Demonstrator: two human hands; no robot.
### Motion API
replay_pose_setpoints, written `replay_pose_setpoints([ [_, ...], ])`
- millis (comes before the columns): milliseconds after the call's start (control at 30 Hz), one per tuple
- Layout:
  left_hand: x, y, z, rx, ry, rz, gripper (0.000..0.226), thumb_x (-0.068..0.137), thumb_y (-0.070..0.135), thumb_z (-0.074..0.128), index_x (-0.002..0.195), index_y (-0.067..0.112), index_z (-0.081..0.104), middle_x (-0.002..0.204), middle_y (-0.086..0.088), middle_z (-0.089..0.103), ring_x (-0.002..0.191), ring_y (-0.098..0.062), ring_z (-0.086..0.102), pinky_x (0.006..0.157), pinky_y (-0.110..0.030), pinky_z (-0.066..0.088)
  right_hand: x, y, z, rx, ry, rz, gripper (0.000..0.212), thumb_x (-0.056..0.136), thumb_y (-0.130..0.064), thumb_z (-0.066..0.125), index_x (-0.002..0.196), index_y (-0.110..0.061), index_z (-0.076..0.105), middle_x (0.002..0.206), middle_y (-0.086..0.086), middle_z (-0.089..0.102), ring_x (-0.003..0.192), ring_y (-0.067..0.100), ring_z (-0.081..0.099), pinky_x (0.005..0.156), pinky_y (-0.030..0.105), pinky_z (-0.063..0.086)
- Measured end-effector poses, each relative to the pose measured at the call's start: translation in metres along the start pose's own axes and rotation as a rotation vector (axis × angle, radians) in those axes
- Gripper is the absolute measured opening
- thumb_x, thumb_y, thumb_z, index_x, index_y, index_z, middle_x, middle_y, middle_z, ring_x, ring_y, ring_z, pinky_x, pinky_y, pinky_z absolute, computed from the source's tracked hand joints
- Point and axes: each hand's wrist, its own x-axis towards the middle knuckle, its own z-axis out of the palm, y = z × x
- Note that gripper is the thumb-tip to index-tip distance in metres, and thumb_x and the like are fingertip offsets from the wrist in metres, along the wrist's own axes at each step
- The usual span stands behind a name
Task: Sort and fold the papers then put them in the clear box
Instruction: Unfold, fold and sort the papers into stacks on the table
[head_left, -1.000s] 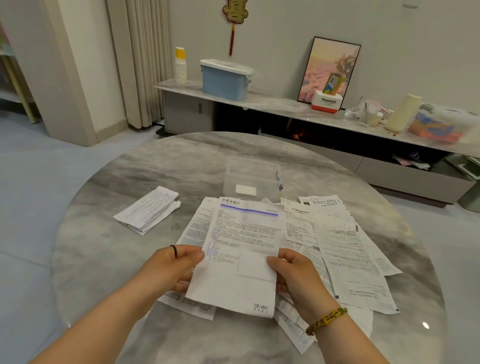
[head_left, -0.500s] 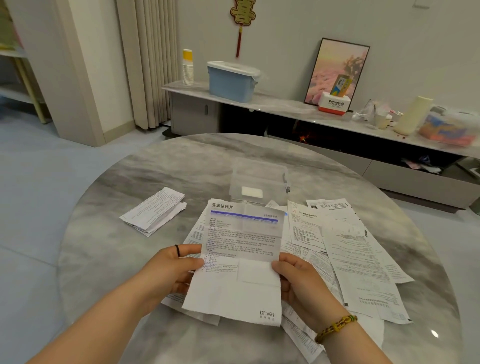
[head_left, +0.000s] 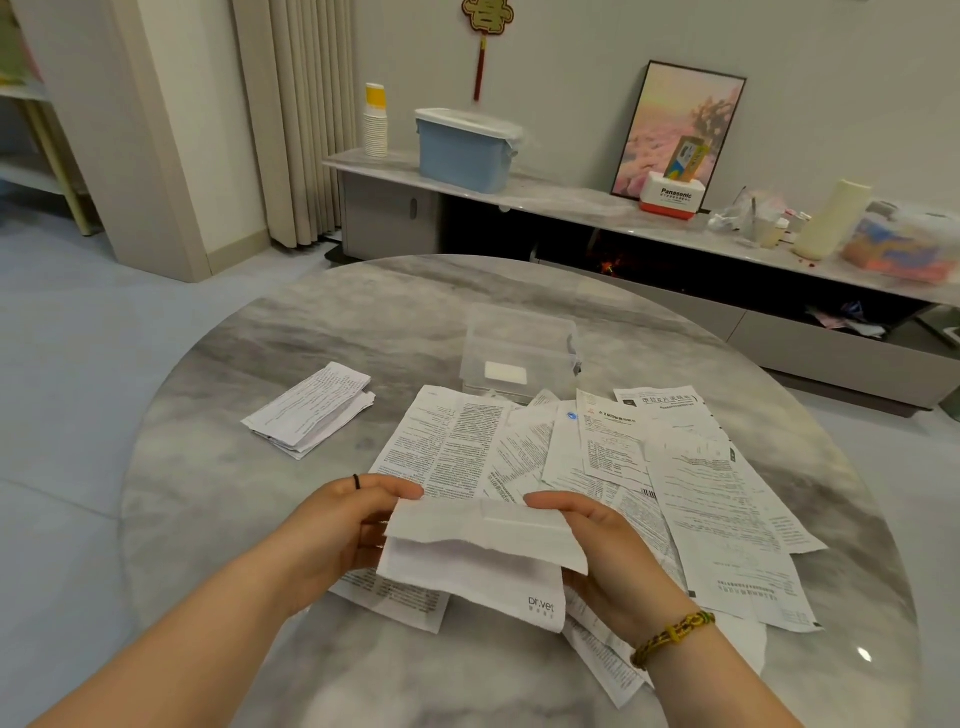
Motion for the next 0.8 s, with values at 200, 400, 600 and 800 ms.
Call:
replay_pose_setpoints([
  [200, -0.0036, 0.0001, 0.0033, 0.107, -0.018, 0.025, 0.004, 0.083, 0.01, 0.062, 0.08, 0.011, 0.064, 0.063, 0.002, 0.07, 0.054, -0.011, 0.063, 0.055, -0.022, 0.048, -0.0017, -0.0002, 0.0016, -0.044, 0.011, -0.022, 0.023, 0.088, -0.002, 0.051, 0.085, -0.016, 0.069, 0.074, 0.011, 0.061, 0.066, 0.022, 0.05, 0.047, 0.019, 0.045],
  [400, -0.0031, -0.0006, 0.0067, 0.163, 0.093, 0.119, 0.019, 0.083, -0.006, 0.058, 0.077, 0.011, 0.061, 0.049, 0.006, 0.065, 0.044, -0.002, 0.061, 0.042, -0.015, 0.048, 0.0032, 0.003, 0.0021, -0.018, -0.027, 0.036, 0.03, 0.096, -0.029, 0.038, 0.106, -0.012, 0.061, 0.096, 0.022, 0.07, 0.076, 0.027, 0.063, 0.062, 0.03, 0.051],
  [600, -0.002, 0.0037, 0.0057, 0.097, 0.213, 0.215, 0.024, 0.082, -0.008, 0.057, 0.081, 0.016, 0.059, 0.058, -0.002, 0.066, 0.041, -0.002, 0.06, 0.04, -0.014, 0.047, -0.0013, 0.0053, 0.0029, -0.129, -0.131, 0.025, 0.012, 0.091, -0.006, 0.049, 0.091, -0.002, 0.06, 0.07, 0.009, 0.068, 0.05, 0.013, 0.063, 0.04, 0.018, 0.049],
  [800, -0.0014, 0.0034, 0.005, 0.121, 0.243, 0.209, 0.024, 0.082, -0.006, 0.059, 0.082, 0.018, 0.059, 0.055, 0.003, 0.067, 0.048, -0.008, 0.063, 0.041, -0.016, 0.049, -0.0006, 0.0054, 0.0048, -0.142, -0.079, 0.005, 0.014, 0.089, 0.001, 0.05, 0.078, -0.001, 0.058, 0.054, 0.006, 0.065, 0.04, 0.011, 0.06, 0.034, 0.017, 0.043],
])
